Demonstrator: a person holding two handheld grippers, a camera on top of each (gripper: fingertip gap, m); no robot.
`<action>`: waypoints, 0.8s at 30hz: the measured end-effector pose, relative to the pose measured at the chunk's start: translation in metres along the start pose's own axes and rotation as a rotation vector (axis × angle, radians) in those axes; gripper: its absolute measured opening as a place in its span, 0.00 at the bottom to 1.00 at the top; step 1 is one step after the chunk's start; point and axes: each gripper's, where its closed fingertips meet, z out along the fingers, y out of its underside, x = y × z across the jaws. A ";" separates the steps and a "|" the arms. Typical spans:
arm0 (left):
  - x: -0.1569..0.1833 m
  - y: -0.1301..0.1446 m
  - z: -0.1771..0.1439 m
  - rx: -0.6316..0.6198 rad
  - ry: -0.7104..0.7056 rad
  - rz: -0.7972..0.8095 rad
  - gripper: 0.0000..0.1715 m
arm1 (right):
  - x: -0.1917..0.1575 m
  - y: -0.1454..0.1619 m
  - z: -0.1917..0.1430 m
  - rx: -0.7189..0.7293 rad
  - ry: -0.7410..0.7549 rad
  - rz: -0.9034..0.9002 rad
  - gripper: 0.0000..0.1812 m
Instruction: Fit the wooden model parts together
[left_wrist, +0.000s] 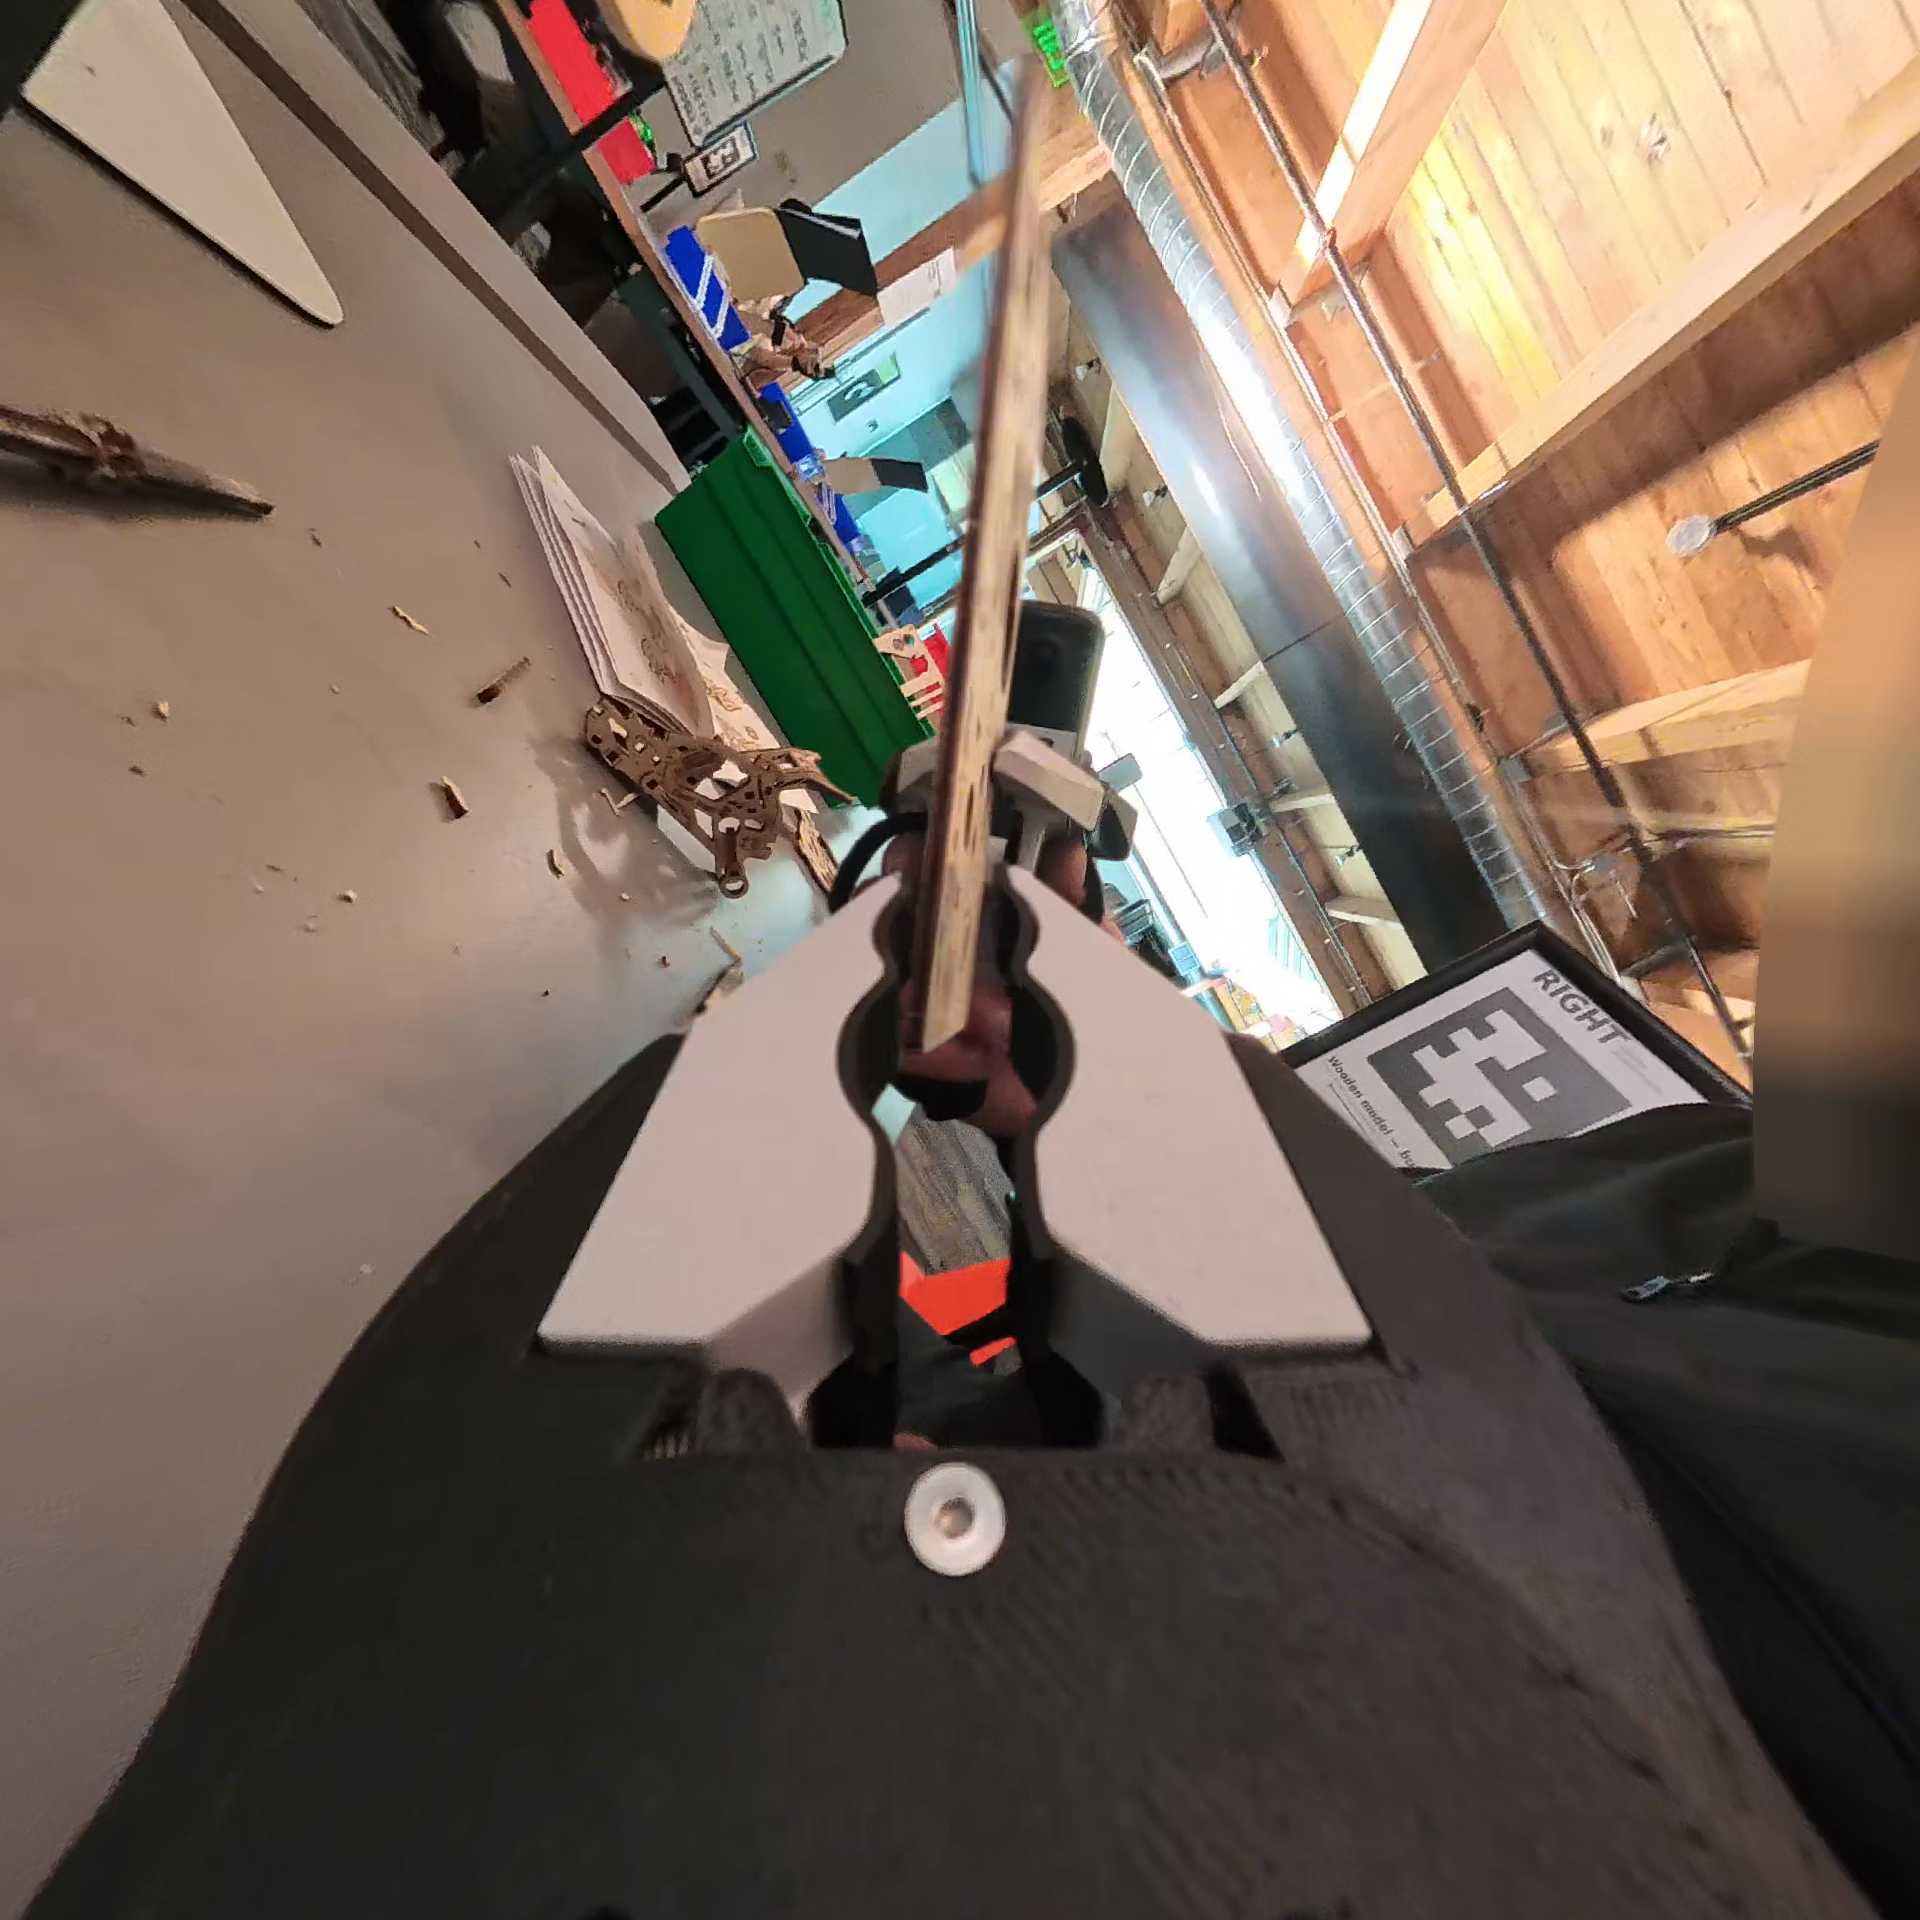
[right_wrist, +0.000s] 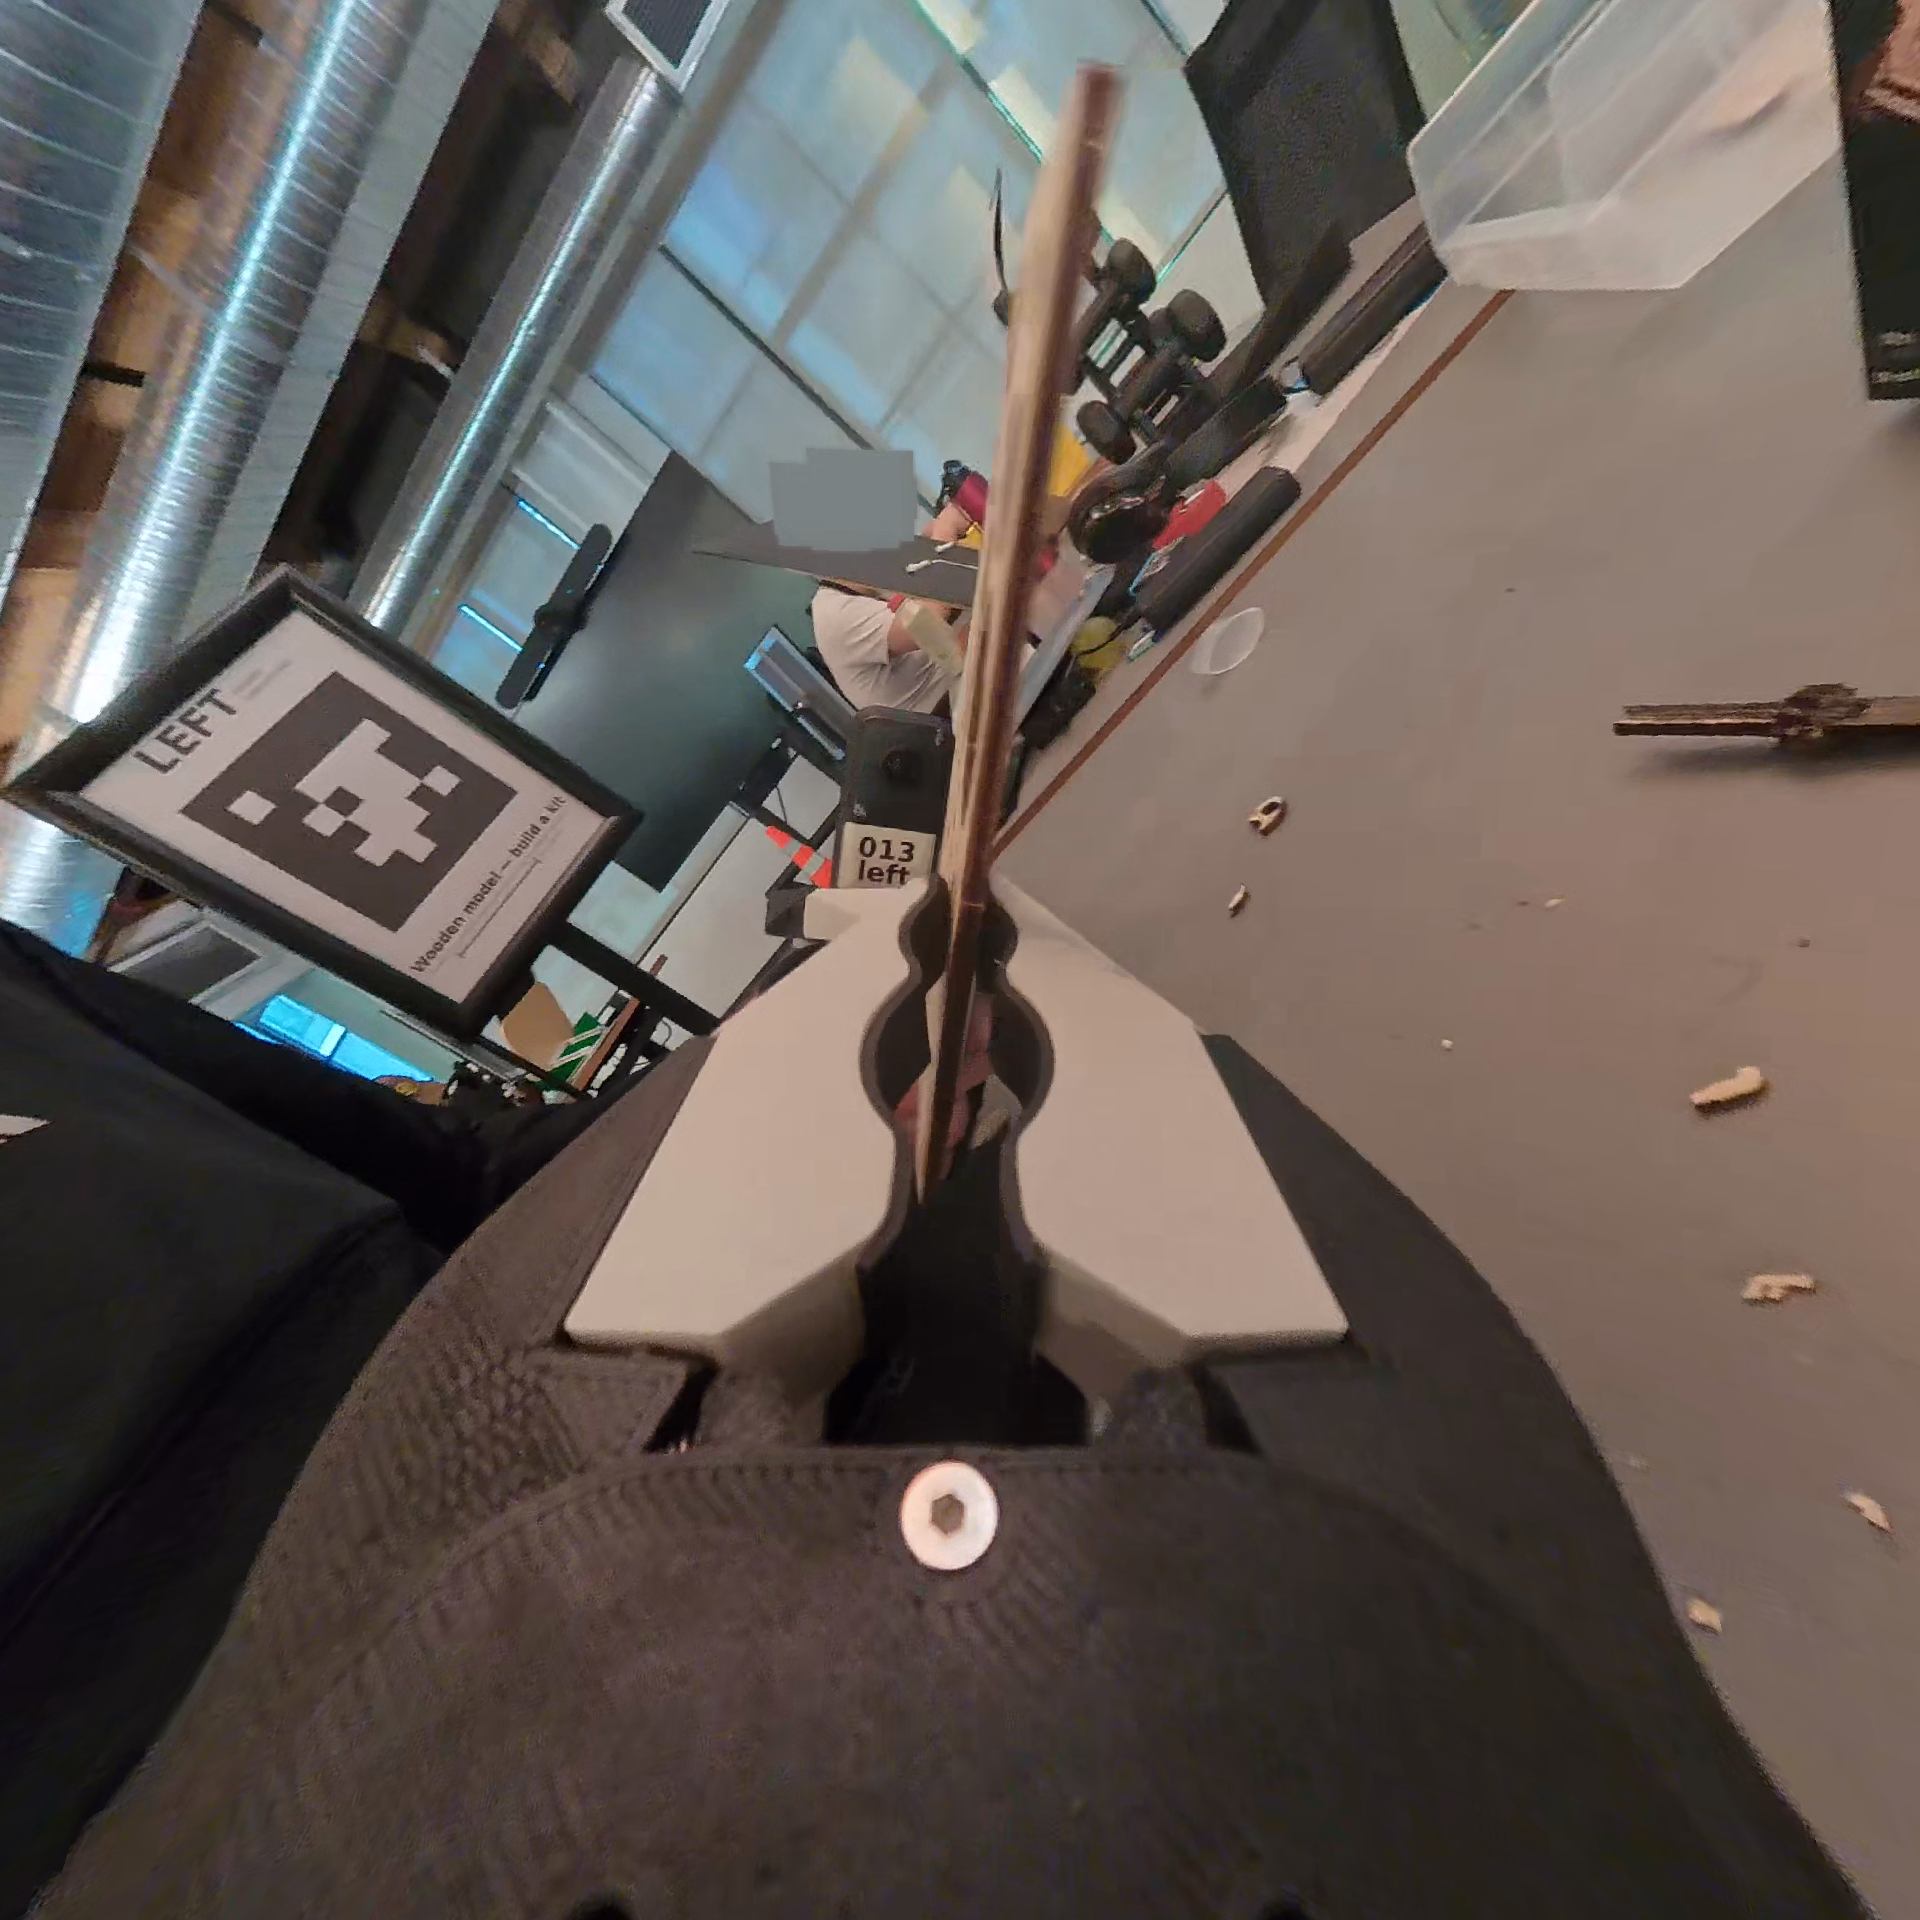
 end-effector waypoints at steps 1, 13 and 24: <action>0.003 -0.004 -0.002 0.010 0.009 0.000 0.08 | -0.003 0.000 0.001 -0.005 -0.014 0.004 0.00; 0.017 -0.007 0.007 -0.206 0.008 0.096 0.04 | -0.017 0.017 0.014 -0.150 -0.122 0.086 0.00; 0.004 -0.011 0.006 -0.137 -0.031 0.075 0.00 | 0.003 0.005 0.005 -0.104 0.046 0.001 0.03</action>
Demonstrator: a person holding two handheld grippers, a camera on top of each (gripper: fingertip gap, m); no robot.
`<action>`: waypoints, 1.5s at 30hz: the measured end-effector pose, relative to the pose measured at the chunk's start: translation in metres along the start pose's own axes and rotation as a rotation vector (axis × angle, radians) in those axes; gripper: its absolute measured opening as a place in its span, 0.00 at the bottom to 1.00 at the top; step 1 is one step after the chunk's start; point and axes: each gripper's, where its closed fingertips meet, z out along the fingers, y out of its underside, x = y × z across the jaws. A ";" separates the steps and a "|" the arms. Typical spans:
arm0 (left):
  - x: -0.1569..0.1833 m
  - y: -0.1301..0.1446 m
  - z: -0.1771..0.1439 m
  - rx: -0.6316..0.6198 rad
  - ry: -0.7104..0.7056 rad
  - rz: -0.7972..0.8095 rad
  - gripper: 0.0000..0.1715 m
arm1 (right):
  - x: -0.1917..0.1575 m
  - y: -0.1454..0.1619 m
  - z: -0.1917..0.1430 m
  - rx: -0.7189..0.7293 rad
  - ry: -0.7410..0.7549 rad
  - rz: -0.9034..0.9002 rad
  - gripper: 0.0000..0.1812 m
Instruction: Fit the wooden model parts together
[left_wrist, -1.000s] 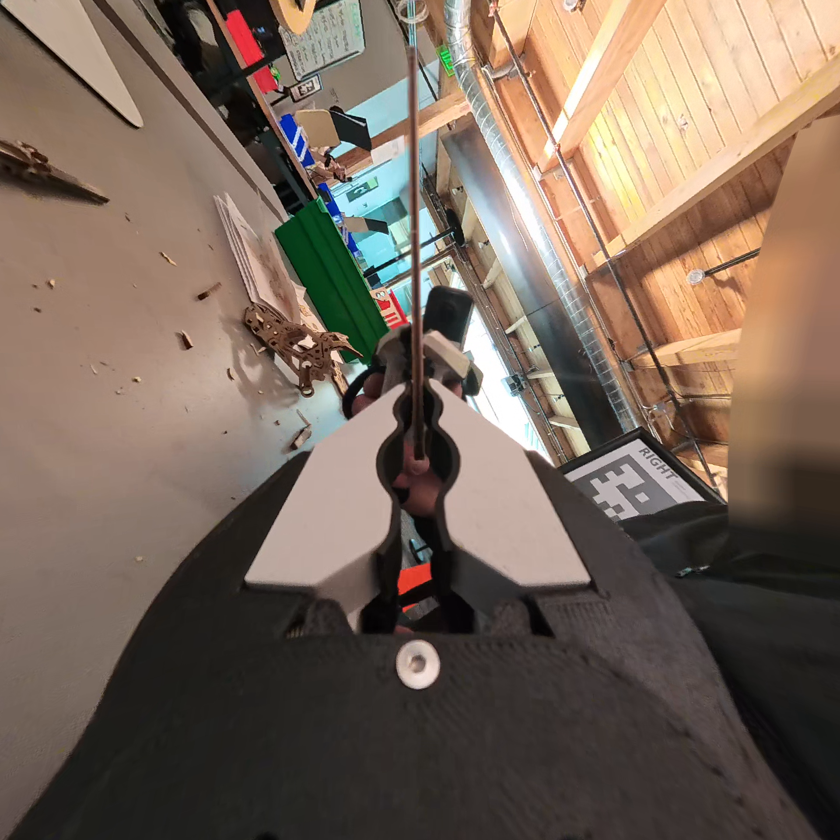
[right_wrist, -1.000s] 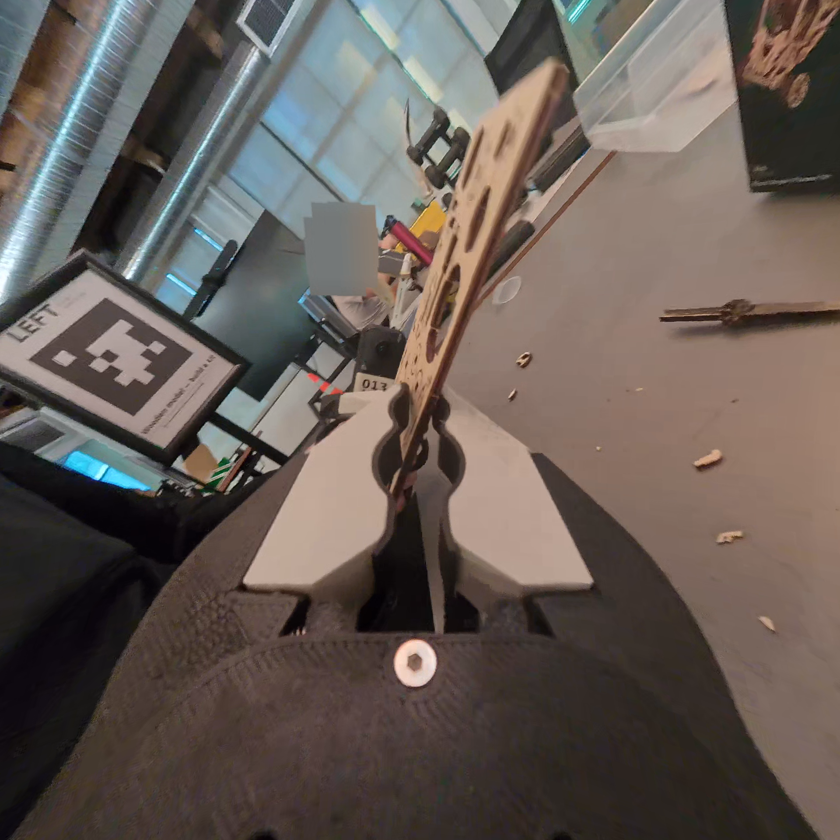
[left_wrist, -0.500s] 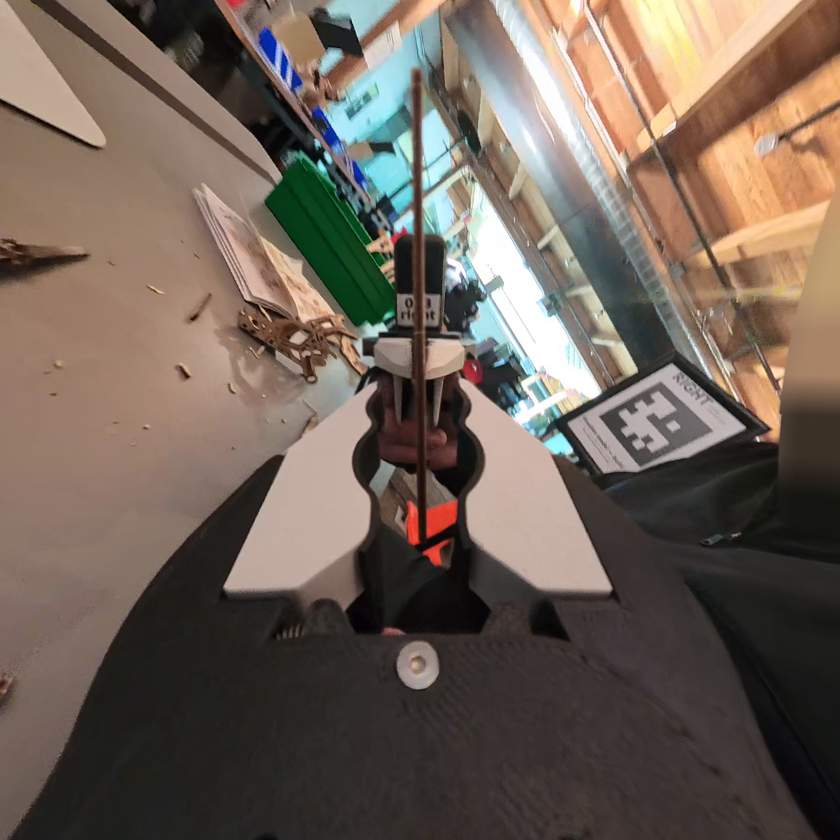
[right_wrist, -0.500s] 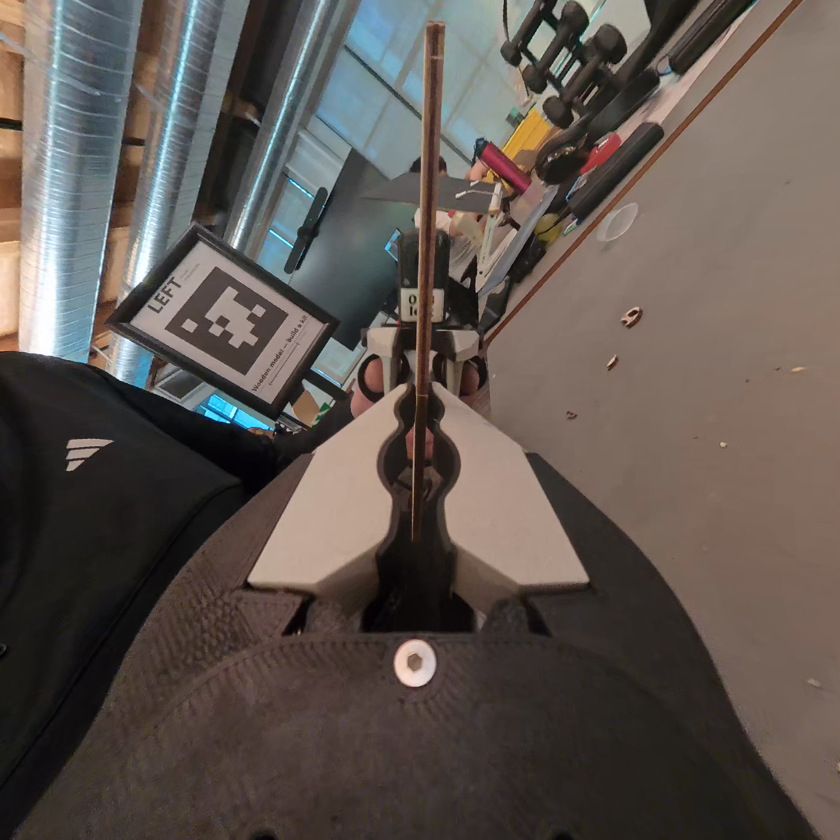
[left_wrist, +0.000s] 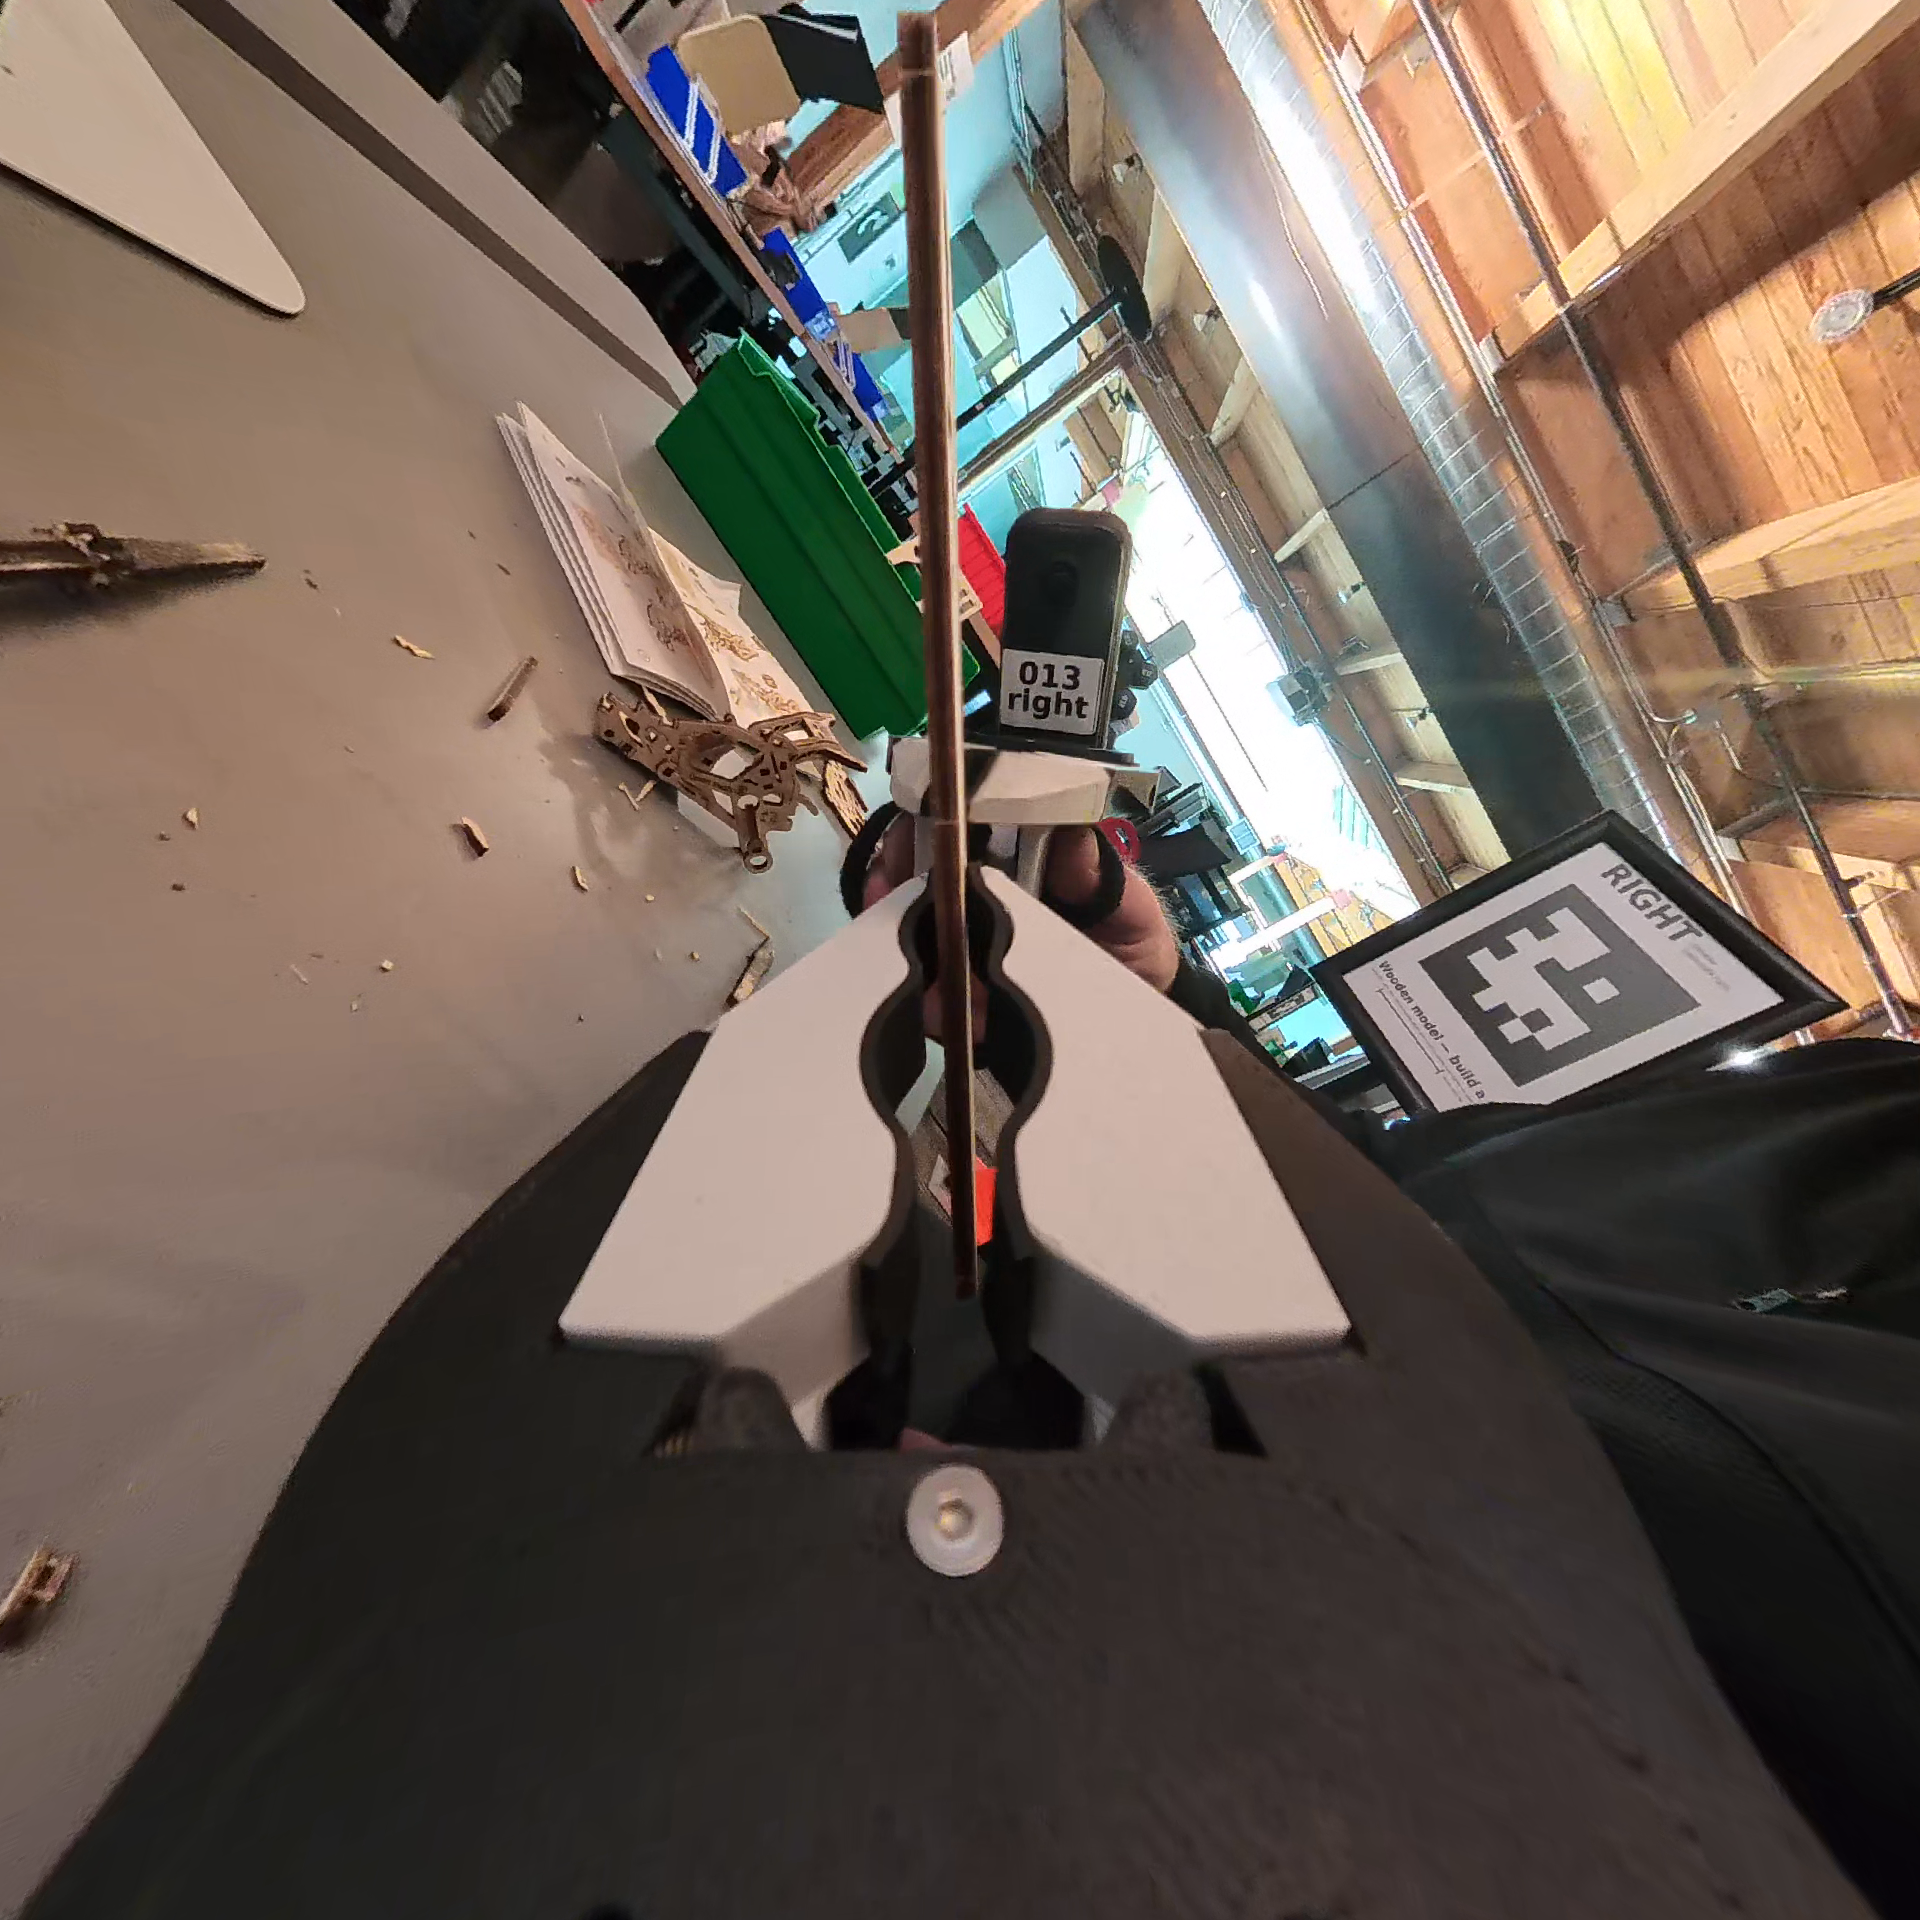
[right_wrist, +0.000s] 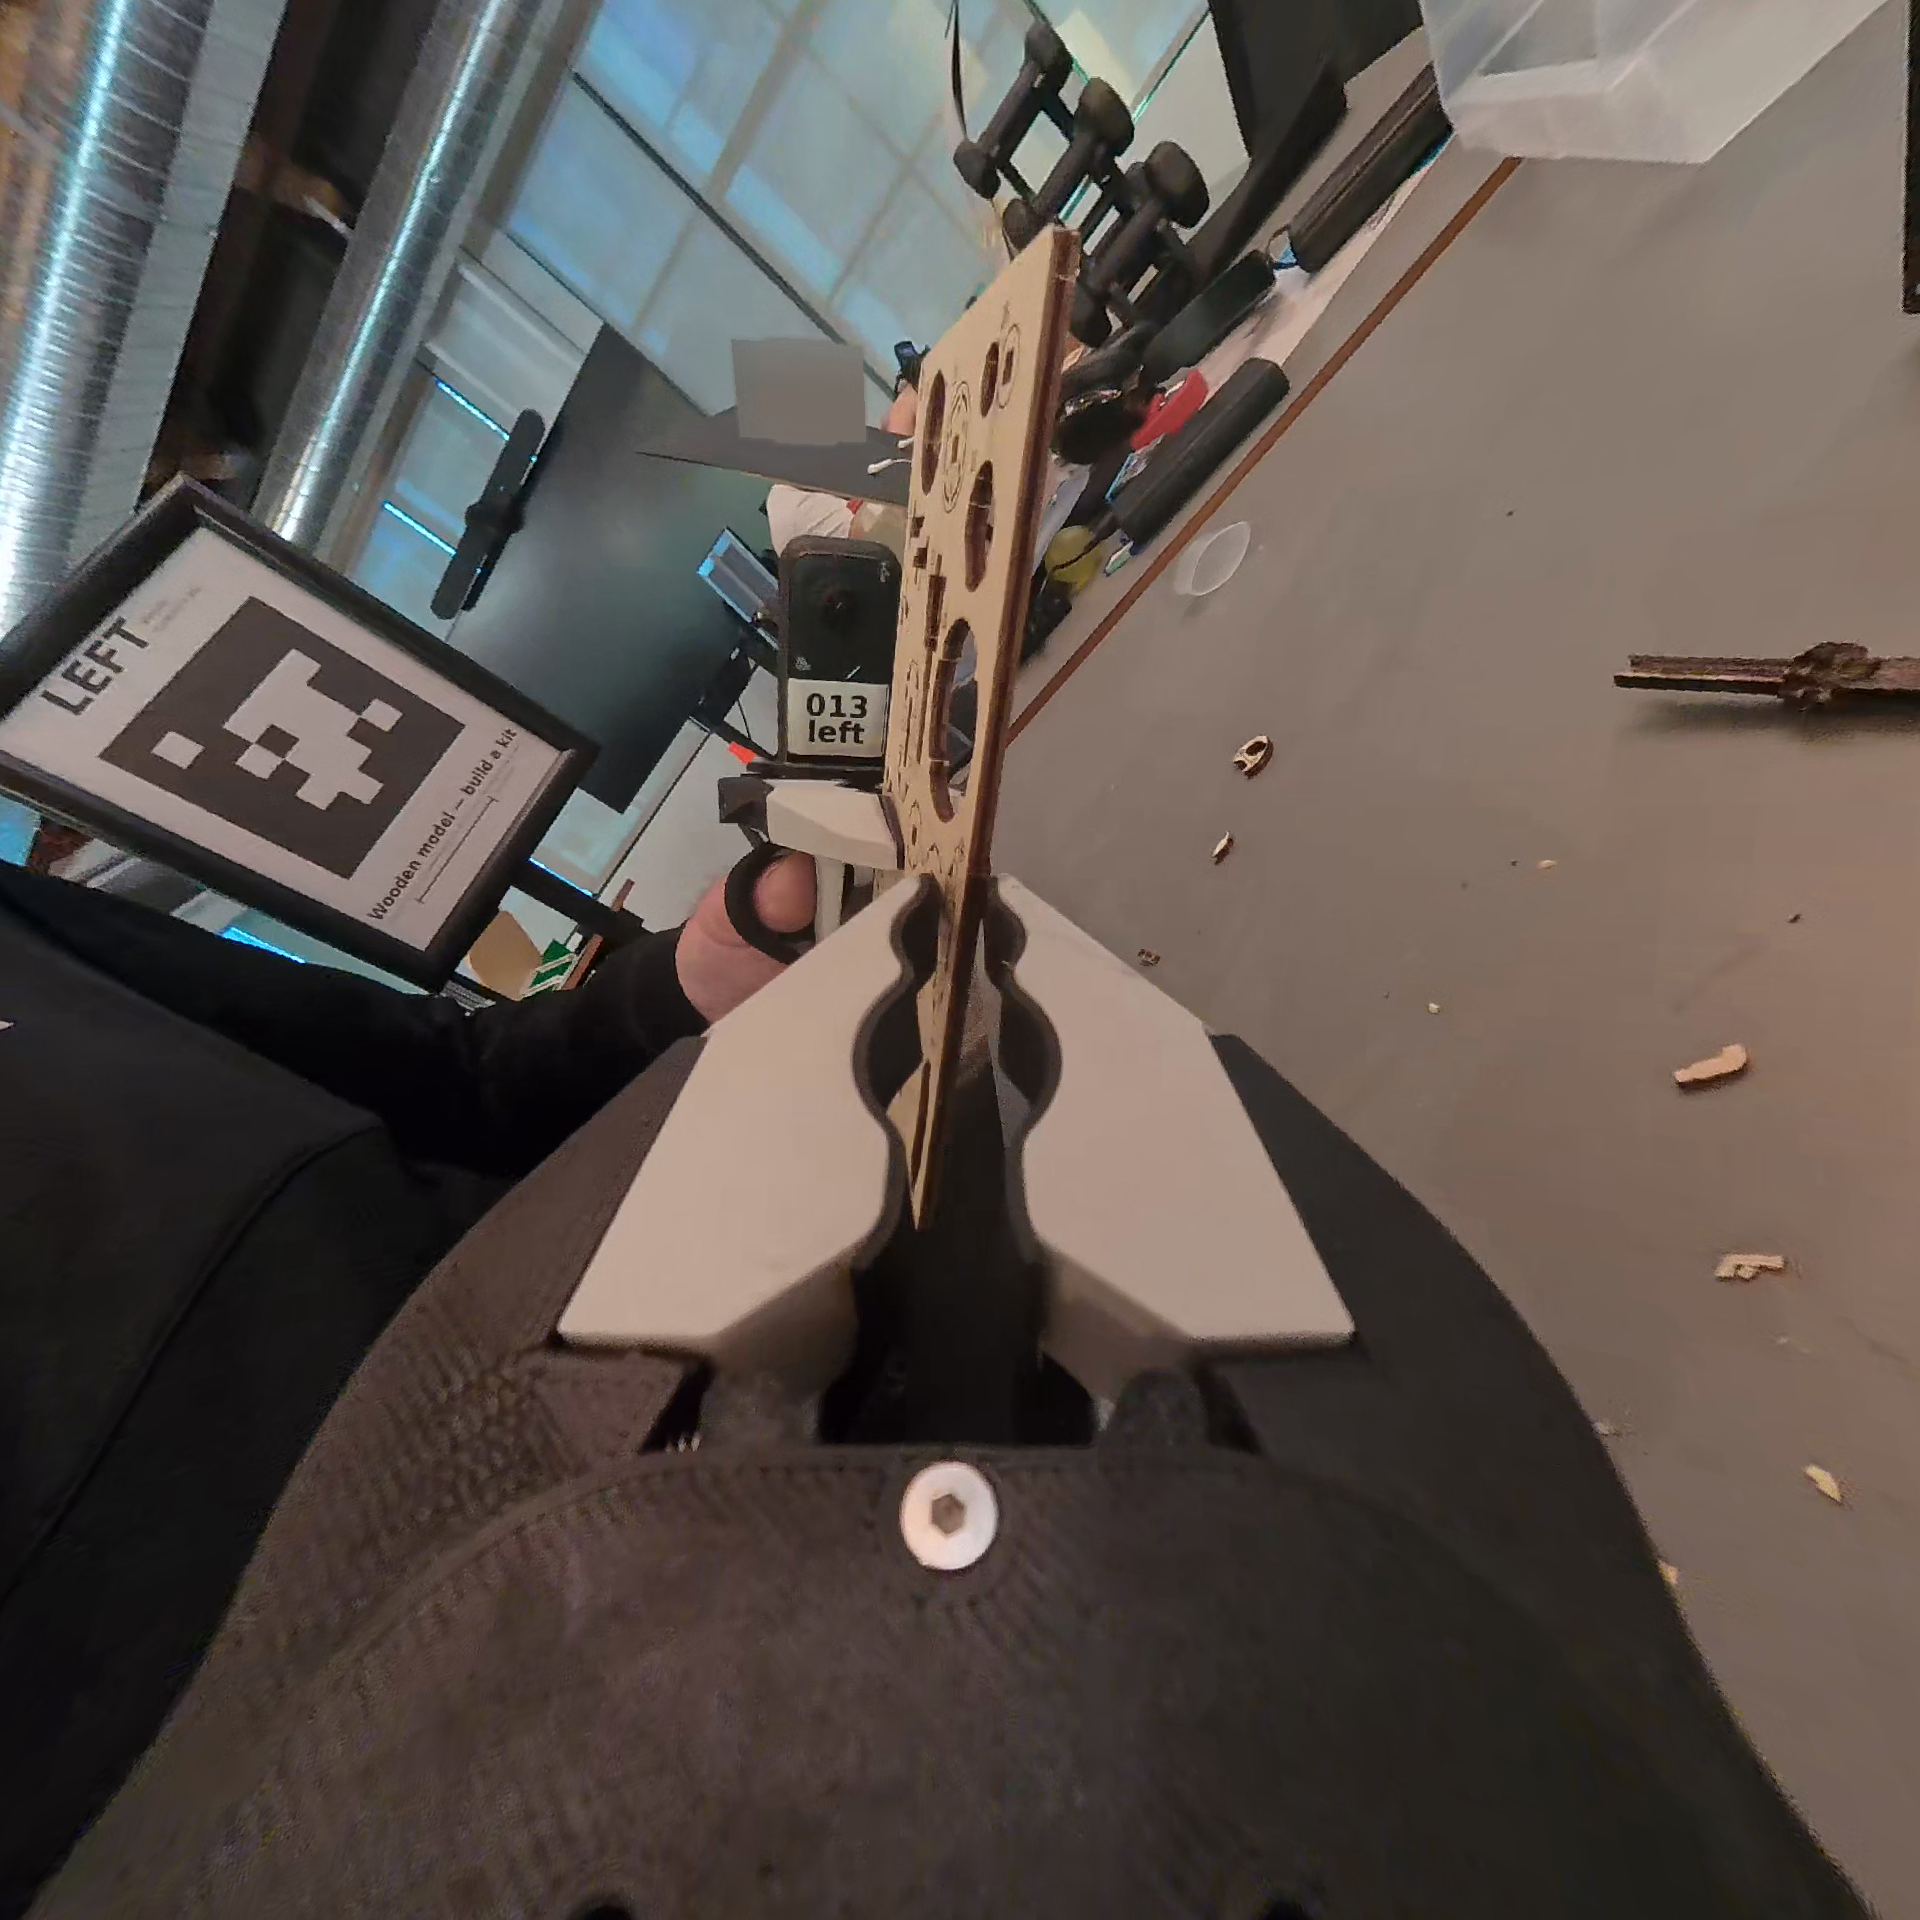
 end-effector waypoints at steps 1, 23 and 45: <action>-0.001 0.000 0.000 0.006 0.000 -0.002 0.01 | 0.001 -0.001 0.001 0.003 0.004 -0.002 0.03; -0.060 0.028 -0.003 0.009 -0.239 -0.052 0.01 | 0.064 0.042 0.016 -0.086 0.226 0.094 0.05; -0.057 0.024 -0.007 0.063 -0.132 -0.149 0.01 | 0.061 0.031 -0.007 -0.124 0.310 -0.014 0.07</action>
